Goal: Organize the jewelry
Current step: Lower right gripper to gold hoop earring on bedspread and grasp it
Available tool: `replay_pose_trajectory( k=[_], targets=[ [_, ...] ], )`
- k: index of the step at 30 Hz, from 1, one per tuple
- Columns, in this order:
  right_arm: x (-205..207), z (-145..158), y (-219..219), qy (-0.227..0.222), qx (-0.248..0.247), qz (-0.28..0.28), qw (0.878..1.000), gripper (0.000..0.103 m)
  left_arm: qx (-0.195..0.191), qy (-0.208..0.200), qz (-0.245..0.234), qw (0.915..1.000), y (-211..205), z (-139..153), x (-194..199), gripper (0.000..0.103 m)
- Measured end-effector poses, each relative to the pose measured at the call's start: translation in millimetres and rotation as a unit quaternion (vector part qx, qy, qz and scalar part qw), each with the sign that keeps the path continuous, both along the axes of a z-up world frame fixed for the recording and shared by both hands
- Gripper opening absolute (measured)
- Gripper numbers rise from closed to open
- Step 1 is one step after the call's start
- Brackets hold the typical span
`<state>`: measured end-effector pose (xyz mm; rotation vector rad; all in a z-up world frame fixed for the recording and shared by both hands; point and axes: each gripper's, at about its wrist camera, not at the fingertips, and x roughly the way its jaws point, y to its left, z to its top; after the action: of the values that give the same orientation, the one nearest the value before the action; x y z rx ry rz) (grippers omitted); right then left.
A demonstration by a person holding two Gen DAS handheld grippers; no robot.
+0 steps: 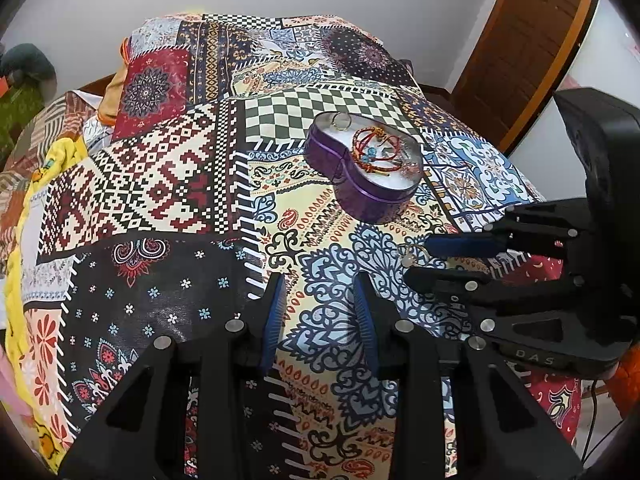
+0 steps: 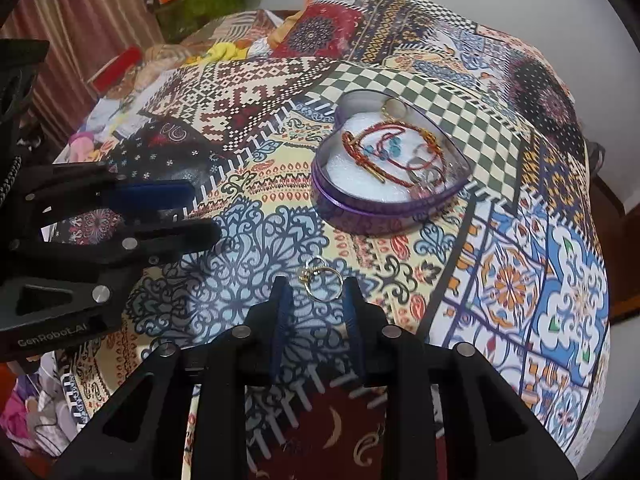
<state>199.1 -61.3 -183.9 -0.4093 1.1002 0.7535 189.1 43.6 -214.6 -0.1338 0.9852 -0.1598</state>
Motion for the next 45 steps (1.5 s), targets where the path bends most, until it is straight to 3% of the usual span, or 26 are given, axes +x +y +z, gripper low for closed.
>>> replay_pose_trajectory(
  k=[10, 12, 24, 35, 44, 45],
  targets=[
    [11, -6, -5, 0.029, 0.032, -0.004, 0.999, 0.03, -0.002, -0.002, -0.003, 1.0, -4, -3, 4, 0.034],
    [10, -5, -5, 0.025, 0.031, -0.005, 0.999, 0.023, -0.001, -0.005, -0.005, 1.0, -5, -1, 3, 0.034],
    [10, 3, -28, 0.016, 0.051, -0.036, 0.998, 0.023, 0.003, -0.009, -0.05, 0.9987, -32, 4, 1, 0.034],
    [15, 17, -66, -0.011, 0.07, -0.076, 0.995, 0.023, 0.007, -0.009, -0.078, 0.9969, -55, -4, 21, 0.034],
    [19, 18, -71, -0.013, 0.088, -0.08, 0.993, 0.023, 0.013, -0.013, -0.069, 0.9975, -60, -11, 35, 0.017],
    [20, 17, -71, -0.013, 0.089, -0.08, 0.993, 0.023, 0.013, -0.013, -0.069, 0.9974, -60, -11, 35, 0.012]
  ],
)
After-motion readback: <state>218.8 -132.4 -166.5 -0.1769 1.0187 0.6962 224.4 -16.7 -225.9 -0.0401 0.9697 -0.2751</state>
